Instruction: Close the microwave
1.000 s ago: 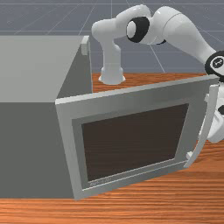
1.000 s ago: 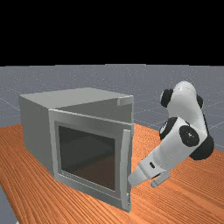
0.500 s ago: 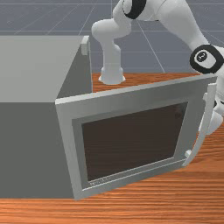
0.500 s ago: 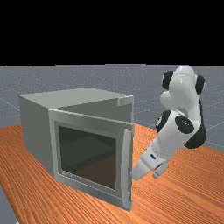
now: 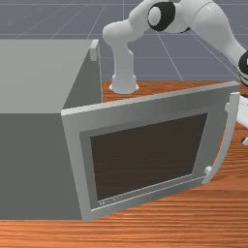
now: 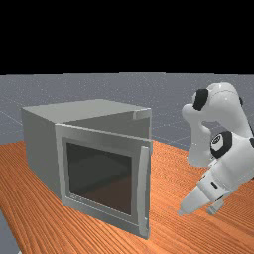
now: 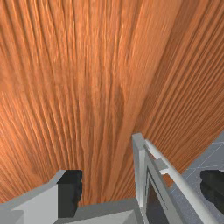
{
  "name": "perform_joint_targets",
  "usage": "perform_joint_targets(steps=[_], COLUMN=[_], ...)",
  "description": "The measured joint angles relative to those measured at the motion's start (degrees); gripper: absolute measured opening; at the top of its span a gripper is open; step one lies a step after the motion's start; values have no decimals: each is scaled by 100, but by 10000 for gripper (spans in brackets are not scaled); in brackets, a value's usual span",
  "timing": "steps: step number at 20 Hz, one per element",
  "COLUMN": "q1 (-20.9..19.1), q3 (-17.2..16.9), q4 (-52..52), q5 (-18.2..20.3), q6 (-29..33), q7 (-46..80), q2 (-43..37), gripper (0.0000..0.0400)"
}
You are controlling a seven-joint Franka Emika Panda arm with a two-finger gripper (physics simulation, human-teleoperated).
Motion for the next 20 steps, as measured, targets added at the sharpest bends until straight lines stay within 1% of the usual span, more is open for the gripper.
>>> perform_joint_targets(steps=[1, 6, 7, 10, 12, 13, 14, 16, 17, 18, 20], q1=[-133, -119, -209, -528, -801, -837, -1056, -975, -949, -698, -340], q3=[186, 193, 191, 143, 105, 141, 346, 270, 261, 68, 1], q4=[948, 946, 281, -1043, -1702, -1899, -1104, -2216, -2845, -3514, -4960], q5=[302, 302, 270, 208, 193, 182, 484, 242, 187, -274, -880], q6=[-686, -686, -404, 165, 434, 532, -380, 586, 1034, 1393, 1783], q7=[-575, -575, -631, -883, -1174, -1313, -2202, -1828, -1587, -927, 116], q2=[463, 468, 96, -660, -1044, -1175, -829, -1420, -1761, -2115, -3010], gripper=[400, 400, 400, 400, 400, 400, 400, 400, 400, 400, 400])
